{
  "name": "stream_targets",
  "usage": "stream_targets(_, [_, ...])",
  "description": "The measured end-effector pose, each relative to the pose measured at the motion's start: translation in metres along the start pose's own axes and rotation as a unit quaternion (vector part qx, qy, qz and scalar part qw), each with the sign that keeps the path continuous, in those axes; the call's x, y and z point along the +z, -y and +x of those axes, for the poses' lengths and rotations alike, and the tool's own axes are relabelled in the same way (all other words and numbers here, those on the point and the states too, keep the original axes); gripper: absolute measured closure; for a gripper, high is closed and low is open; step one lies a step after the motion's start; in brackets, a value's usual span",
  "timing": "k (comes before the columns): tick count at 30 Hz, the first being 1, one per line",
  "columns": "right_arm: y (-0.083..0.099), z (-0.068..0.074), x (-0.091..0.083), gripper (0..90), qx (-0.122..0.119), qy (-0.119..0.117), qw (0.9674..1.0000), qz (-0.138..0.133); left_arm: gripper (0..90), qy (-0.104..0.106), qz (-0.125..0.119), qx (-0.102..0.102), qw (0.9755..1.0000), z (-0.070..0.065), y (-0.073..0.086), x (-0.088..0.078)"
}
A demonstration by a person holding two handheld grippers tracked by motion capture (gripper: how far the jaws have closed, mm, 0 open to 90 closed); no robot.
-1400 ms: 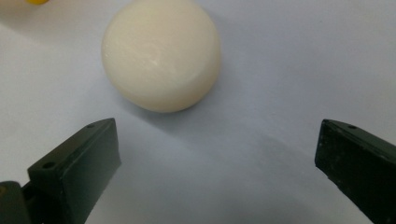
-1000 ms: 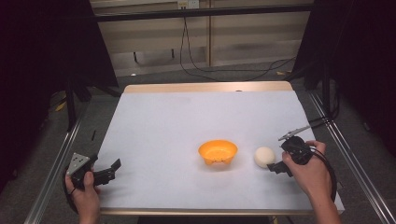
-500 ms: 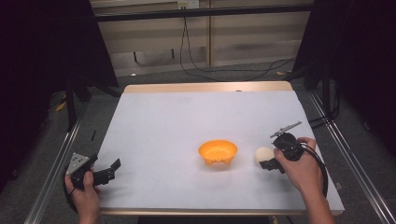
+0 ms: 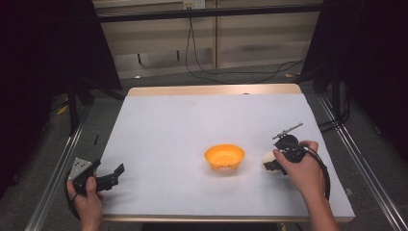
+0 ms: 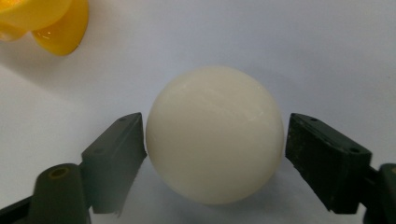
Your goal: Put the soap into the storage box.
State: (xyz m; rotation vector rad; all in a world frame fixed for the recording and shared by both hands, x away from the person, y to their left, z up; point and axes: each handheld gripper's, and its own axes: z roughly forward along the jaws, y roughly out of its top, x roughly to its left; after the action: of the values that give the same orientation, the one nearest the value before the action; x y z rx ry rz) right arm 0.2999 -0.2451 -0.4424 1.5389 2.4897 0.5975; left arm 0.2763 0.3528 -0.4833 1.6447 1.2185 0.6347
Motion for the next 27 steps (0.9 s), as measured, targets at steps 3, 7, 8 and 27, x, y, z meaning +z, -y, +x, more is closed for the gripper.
stream_targets(3, [-0.0027, 0.002, 0.0035, 22.8, 0.003, 0.001, 1.0, 0.007, 0.5, 0.0, 0.0, 0.0, 1.0, 0.0001, 0.0, 0.0])
stream_targets(7, [-0.0037, 0.0024, 0.0064, 23.1, 0.006, 0.003, 0.9999, 0.012, 0.5, 0.001, 0.001, -0.001, 1.0, 0.0002, 0.0, 0.0001])
stream_targets(8, [-0.0038, 0.0022, 0.0069, 23.2, 0.006, 0.003, 0.9999, 0.013, 0.5, 0.001, 0.001, -0.001, 1.0, 0.0003, 0.0, 0.0001])
stream_targets(27, [-0.0062, 0.002, 0.0023, 23.9, 0.003, -0.008, 1.0, 0.001, 0.5, -0.001, 0.001, 0.004, 1.0, 0.0012, -0.0002, -0.0003])
